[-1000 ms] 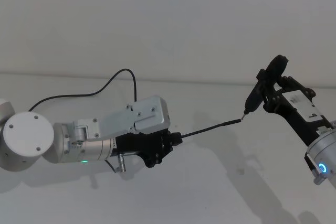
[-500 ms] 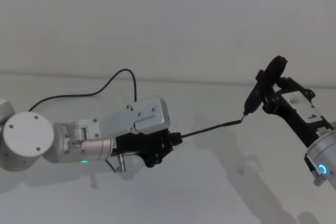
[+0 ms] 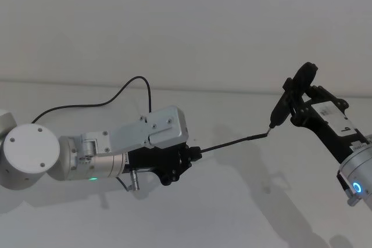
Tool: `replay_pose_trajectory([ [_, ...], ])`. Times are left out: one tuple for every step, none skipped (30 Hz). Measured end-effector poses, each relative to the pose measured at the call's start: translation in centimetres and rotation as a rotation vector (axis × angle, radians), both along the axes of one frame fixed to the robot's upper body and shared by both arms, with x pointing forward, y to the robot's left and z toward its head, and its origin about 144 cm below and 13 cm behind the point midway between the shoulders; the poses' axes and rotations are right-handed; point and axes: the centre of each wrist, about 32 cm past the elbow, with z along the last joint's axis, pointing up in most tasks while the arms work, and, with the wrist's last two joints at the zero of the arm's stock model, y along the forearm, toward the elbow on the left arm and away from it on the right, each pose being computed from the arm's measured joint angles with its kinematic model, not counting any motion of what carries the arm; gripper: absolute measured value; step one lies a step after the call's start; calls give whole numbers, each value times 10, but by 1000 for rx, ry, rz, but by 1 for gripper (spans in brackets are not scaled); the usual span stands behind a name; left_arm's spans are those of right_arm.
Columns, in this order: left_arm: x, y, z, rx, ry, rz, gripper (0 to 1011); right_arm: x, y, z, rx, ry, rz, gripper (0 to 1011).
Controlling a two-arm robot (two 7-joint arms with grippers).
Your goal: Pick up the data cable with the one hand.
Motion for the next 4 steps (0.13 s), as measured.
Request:
replay_pose_trajectory([
  [0,0,0,0,0,0,54,0,0,0,0,0,0,268],
  [0,0,0,0,0,0,54,0,0,0,0,0,0,268],
  [0,0,0,0,0,0,54,0,0,0,0,0,0,268],
  [0,0,0,0,0,0,54,0,0,0,0,0,0,268],
])
